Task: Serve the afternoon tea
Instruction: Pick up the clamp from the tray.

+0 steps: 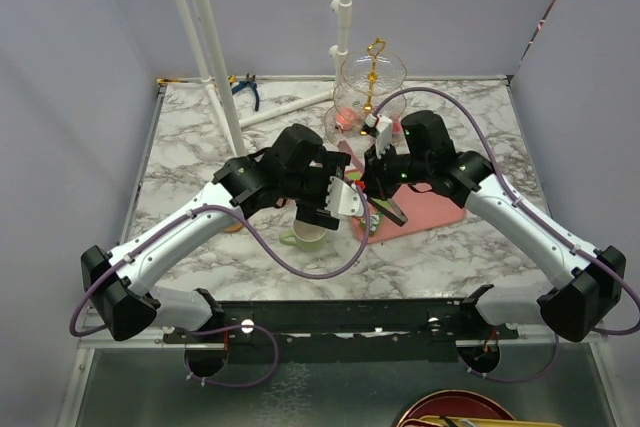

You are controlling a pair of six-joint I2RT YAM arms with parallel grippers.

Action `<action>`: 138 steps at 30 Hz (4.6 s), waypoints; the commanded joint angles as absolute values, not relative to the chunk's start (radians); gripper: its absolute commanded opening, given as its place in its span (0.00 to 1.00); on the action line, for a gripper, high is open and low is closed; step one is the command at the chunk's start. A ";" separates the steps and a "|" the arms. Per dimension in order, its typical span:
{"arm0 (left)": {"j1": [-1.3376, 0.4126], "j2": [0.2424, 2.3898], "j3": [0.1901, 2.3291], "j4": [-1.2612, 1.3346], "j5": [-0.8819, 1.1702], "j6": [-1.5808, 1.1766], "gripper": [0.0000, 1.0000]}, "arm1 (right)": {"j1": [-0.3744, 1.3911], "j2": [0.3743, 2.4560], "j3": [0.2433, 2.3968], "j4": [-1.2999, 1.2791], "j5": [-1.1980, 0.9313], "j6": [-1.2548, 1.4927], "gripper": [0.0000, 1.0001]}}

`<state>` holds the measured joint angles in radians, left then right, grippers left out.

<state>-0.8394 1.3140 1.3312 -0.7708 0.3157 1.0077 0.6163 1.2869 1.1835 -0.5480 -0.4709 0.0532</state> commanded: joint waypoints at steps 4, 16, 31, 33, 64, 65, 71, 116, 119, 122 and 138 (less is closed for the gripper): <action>-0.859 1.252 1.311 -0.718 0.245 1.101 0.99 | 0.646 1.330 1.289 -0.740 -0.552 -0.059 0.01; -0.886 1.255 1.280 -0.778 0.195 1.123 0.85 | 0.680 1.380 1.401 -0.802 -0.598 -0.096 0.01; -0.888 1.294 1.320 -0.924 0.190 1.139 0.44 | 0.709 1.435 1.543 -0.914 -0.538 -0.149 0.01; -0.889 1.292 1.318 -0.924 0.193 1.135 0.40 | 0.711 1.443 1.554 -0.924 -0.550 -0.153 0.01; -0.834 1.257 1.248 -0.680 0.476 0.496 0.00 | 0.730 1.049 1.443 -0.469 -0.123 -0.034 1.00; -0.816 1.260 1.259 -0.677 0.511 0.461 0.00 | 0.730 1.006 1.410 -0.437 -0.115 -0.025 1.00; -0.633 1.300 1.314 -0.600 0.819 0.202 0.00 | 0.730 0.794 1.244 -0.386 -0.149 0.058 1.00; -0.594 1.209 1.311 -0.577 0.995 0.242 0.00 | 0.500 1.246 1.074 0.457 -1.147 0.307 1.00; -0.594 1.216 1.313 -0.577 0.989 0.245 0.00 | 0.500 1.260 1.087 0.442 -1.164 0.312 1.00; -0.594 1.222 1.321 -0.578 0.985 0.249 0.00 | 0.501 1.261 1.093 0.408 -1.158 0.287 1.00; -0.603 1.249 1.368 -0.578 0.981 0.251 0.00 | 0.501 1.290 1.076 0.367 -1.126 0.309 0.71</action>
<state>-0.5980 1.2488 1.3231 -0.5831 0.9558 0.2298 0.4999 1.2972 1.0790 0.3828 -1.1164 0.3069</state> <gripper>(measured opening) 0.024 0.743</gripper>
